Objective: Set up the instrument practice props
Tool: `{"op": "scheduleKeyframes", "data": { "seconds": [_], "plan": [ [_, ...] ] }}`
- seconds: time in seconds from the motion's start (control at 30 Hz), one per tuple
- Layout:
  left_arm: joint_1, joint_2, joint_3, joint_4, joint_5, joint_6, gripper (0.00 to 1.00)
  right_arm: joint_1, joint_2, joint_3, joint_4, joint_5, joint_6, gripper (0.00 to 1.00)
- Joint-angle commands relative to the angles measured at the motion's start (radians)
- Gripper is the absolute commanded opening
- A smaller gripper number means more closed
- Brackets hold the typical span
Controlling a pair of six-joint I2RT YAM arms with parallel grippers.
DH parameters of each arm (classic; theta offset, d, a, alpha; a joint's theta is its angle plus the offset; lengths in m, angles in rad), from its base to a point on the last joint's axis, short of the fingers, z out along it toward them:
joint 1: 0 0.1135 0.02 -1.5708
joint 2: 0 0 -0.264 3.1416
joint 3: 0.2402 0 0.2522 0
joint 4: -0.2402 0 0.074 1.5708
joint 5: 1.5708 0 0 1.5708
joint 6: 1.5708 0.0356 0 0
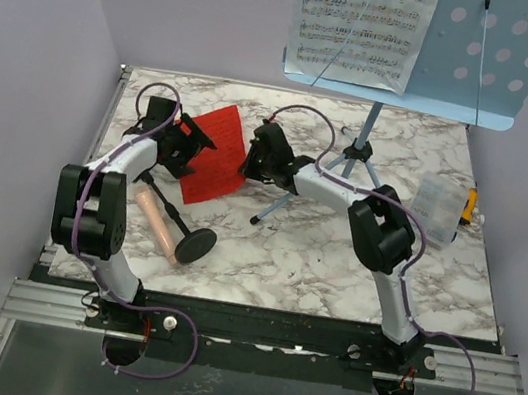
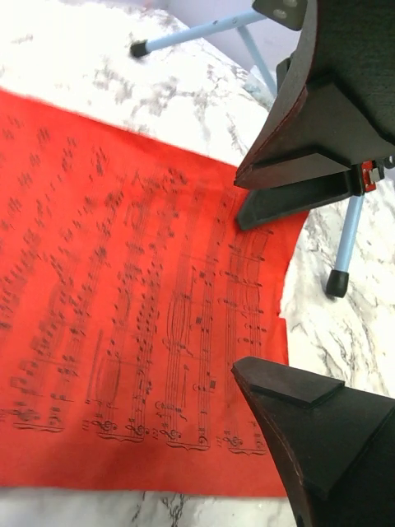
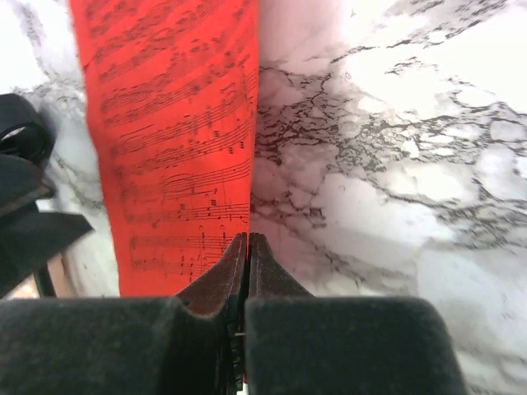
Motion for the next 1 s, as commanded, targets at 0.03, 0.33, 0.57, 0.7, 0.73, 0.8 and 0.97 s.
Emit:
{"op": "scheduleKeyframes", "data": {
  "seconds": [0.03,0.33,0.57,0.7,0.73,0.8,0.97],
  "plan": [
    [-0.059,-0.216,0.066,0.002,-0.145,0.187,0.90,0.013,-0.208,-0.081,0.045,0.072,-0.138,0.01],
    [-0.146,-0.424,0.003,0.151,-0.118,0.310,0.99,0.014,-0.474,-0.273,0.091,-0.050,-0.189,0.01],
    [-0.200,-0.561,-0.047,0.171,-0.163,0.393,0.99,0.016,-0.716,-0.539,0.159,-0.142,-0.153,0.01],
    [-0.203,-0.651,-0.133,0.167,-0.092,0.355,0.99,0.015,-0.866,-0.713,0.187,-0.184,-0.131,0.00],
    [-0.202,-0.669,-0.157,0.167,-0.057,0.332,0.99,0.015,-0.903,-0.760,0.191,-0.183,-0.118,0.01],
    [-0.202,-0.708,-0.193,0.165,0.013,0.297,0.99,0.014,-1.002,-0.846,0.201,-0.180,-0.092,0.01],
    [-0.204,-0.763,-0.260,0.162,0.167,0.164,0.99,0.014,-1.212,-1.021,0.229,-0.172,-0.058,0.01]
  ]
}}
